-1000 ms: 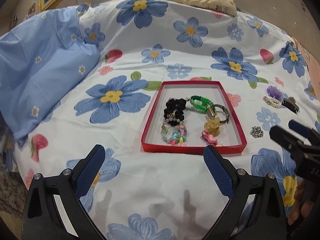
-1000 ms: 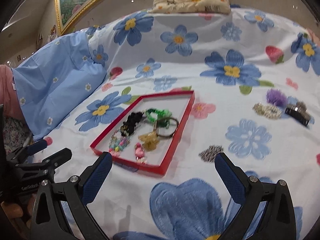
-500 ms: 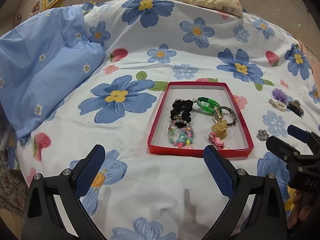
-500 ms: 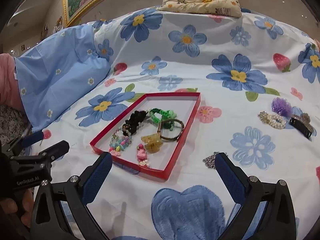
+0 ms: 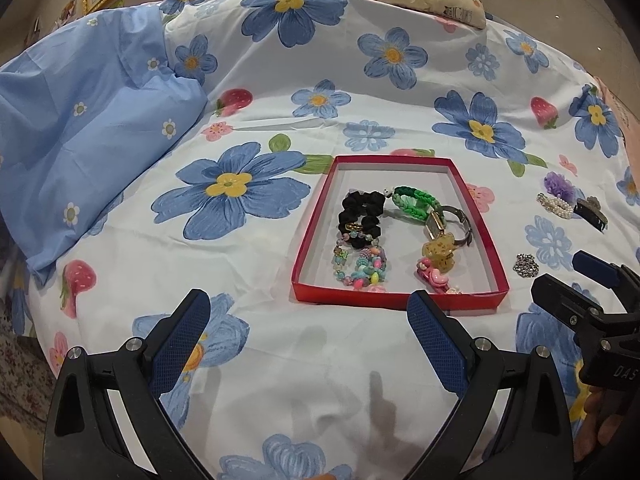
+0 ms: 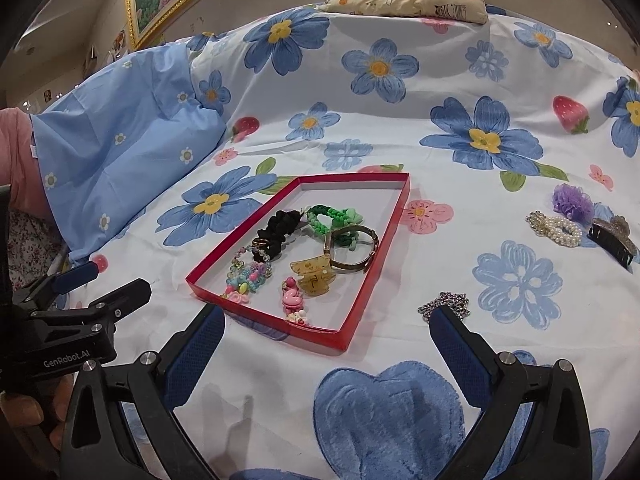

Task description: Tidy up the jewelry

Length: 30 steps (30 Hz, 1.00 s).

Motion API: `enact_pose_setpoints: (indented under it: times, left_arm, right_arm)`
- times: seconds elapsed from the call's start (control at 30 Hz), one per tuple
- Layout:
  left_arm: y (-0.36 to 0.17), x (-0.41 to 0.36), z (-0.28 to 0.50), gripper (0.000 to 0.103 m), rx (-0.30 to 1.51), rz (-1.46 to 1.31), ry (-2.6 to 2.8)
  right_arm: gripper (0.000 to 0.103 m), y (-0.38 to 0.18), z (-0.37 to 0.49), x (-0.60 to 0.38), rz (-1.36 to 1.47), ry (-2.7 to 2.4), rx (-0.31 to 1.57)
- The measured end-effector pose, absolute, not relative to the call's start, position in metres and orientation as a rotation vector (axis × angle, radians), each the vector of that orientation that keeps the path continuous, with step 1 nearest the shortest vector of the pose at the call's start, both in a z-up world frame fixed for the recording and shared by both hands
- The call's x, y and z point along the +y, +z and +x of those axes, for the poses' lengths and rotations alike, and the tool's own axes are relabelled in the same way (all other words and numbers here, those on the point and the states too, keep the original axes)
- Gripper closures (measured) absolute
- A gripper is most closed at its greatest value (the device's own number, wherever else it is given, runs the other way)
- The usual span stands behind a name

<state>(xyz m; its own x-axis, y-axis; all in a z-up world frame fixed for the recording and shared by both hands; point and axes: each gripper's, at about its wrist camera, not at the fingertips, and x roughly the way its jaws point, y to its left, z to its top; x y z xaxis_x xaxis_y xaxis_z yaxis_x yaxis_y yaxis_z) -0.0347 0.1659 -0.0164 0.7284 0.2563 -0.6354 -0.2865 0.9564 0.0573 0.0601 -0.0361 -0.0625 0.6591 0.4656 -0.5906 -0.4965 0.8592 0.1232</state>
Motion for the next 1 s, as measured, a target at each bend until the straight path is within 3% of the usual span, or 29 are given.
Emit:
enact_pose_setpoints:
  times: [1.0]
  left_arm:
    - [-0.0178,0.1648,-0.0315,0.003,0.699,-0.039,0.283]
  right_arm:
    - [0.0,-0.0598,0.0589,-0.0351,-0.058,0.541,0.645]
